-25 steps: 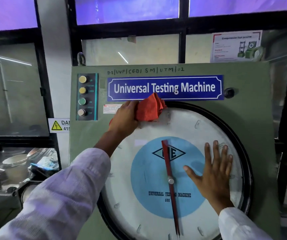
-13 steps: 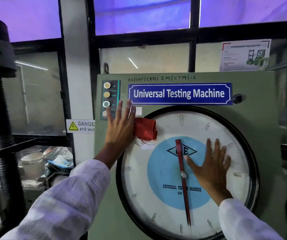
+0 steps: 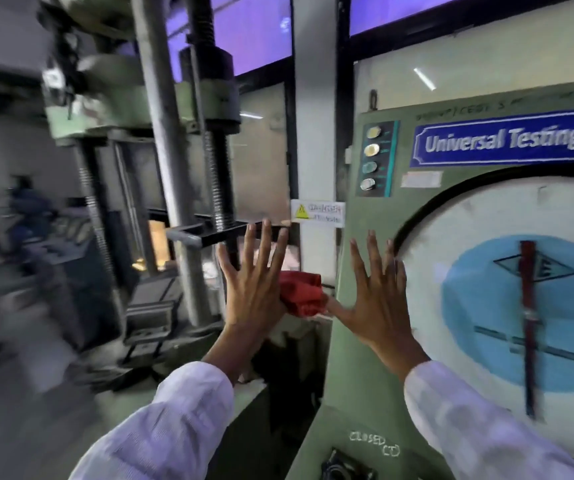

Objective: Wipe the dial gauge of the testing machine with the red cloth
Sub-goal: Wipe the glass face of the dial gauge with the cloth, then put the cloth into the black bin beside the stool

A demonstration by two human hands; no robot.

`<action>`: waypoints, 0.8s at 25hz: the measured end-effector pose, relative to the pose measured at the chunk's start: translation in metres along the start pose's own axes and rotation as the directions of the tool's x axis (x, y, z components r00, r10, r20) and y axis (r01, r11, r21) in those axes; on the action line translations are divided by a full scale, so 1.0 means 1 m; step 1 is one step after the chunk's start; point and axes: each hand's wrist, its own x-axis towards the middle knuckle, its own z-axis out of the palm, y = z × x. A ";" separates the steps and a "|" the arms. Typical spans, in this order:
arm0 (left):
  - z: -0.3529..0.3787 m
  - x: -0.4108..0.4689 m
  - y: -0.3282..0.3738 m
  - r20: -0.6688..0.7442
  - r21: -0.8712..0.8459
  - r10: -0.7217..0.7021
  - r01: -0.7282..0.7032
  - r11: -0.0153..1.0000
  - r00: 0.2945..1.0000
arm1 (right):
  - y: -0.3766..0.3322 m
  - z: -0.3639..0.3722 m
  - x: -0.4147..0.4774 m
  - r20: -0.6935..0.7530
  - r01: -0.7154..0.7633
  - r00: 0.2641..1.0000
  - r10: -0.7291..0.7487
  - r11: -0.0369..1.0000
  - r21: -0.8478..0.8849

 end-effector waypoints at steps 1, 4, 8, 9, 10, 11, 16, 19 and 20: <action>-0.006 -0.018 -0.022 0.005 0.037 -0.019 0.018 0.999 1.000 | -0.025 0.010 -0.004 0.021 0.025 0.999 -0.026 0.998 0.051; -0.024 -0.065 -0.083 0.022 0.161 -0.082 0.077 0.984 0.996 | -0.092 0.033 -0.013 0.069 0.097 0.992 -0.109 0.983 0.157; -0.051 -0.119 -0.160 0.064 0.305 -0.181 0.154 0.940 0.981 | -0.177 0.053 -0.019 0.114 0.188 0.968 -0.225 0.945 0.268; -0.056 -0.131 -0.177 0.079 0.344 -0.207 0.168 0.924 0.975 | -0.196 0.058 -0.022 0.112 0.202 0.963 -0.244 0.933 0.296; -0.061 -0.145 -0.194 0.092 0.383 -0.240 0.188 0.904 0.967 | -0.217 0.063 -0.026 0.114 0.219 0.956 -0.270 0.917 0.332; -0.066 -0.159 -0.213 0.098 0.414 -0.275 0.212 0.885 0.956 | -0.240 0.071 -0.031 0.120 0.234 0.947 -0.297 0.898 0.373; -0.071 -0.227 -0.291 0.132 0.507 -0.405 0.289 0.812 0.905 | -0.337 0.118 -0.066 0.178 0.277 0.897 -0.404 0.829 0.486; -0.057 -0.272 -0.336 0.164 0.512 -0.449 0.313 0.800 0.878 | -0.394 0.158 -0.094 0.199 0.302 0.869 -0.453 0.805 0.511; -0.050 -0.287 -0.354 0.187 0.515 -0.470 0.322 0.794 0.862 | -0.418 0.175 -0.102 0.204 0.319 0.855 -0.477 0.794 0.518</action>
